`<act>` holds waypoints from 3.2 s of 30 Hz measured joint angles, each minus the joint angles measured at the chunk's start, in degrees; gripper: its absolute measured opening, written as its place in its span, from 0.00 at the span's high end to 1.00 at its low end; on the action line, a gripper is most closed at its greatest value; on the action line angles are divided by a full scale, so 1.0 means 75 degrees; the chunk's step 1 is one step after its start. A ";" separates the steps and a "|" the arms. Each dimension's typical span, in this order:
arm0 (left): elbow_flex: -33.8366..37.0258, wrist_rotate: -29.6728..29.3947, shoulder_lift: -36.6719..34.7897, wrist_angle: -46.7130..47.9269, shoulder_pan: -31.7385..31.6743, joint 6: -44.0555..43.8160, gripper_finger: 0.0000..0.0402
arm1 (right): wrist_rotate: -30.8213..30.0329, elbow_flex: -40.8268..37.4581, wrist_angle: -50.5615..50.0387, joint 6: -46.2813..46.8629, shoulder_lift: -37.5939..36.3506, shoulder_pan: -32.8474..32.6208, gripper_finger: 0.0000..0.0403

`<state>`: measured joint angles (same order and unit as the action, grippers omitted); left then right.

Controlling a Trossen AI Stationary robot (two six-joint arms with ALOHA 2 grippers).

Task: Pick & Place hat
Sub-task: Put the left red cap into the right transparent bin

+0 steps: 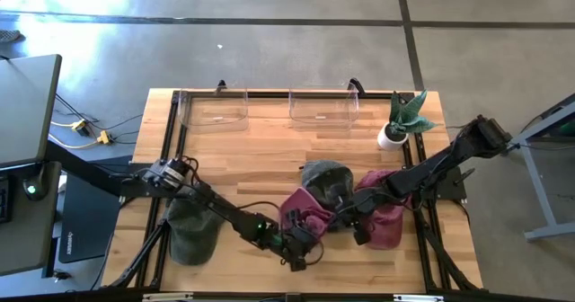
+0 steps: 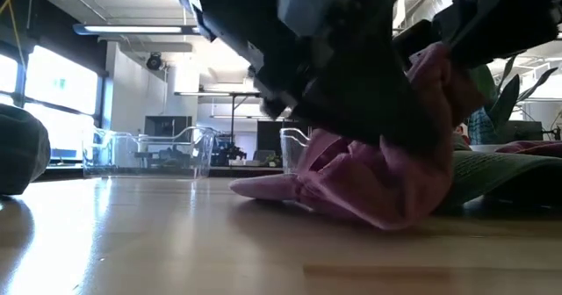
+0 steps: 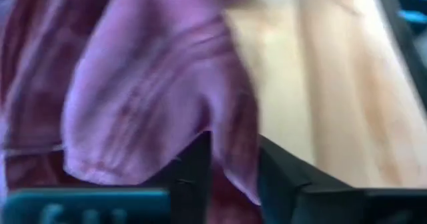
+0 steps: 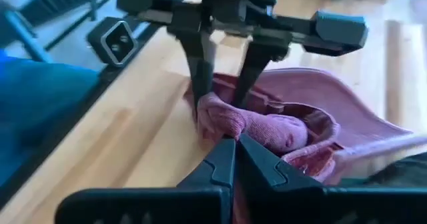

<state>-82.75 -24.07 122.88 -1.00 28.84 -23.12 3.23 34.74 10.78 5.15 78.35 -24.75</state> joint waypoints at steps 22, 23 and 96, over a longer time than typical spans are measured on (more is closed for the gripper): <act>-0.3096 0.0981 -0.0071 0.7528 0.0117 0.1293 1.00 | -0.0622 0.0009 0.0370 -0.0474 0.0009 -0.0896 0.67; -0.3096 0.0914 -0.0071 0.7512 0.0149 0.1230 1.00 | -0.0849 0.0009 0.0446 -0.0544 0.0009 -0.0983 0.62; -0.4416 -0.1497 0.0343 1.1456 0.0279 -0.0500 0.68 | 0.1225 0.1131 0.0949 -0.0161 0.1212 -0.0850 0.97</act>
<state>-115.87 -35.30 125.45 84.92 30.93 -26.87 12.42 43.22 17.89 3.95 87.43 -31.13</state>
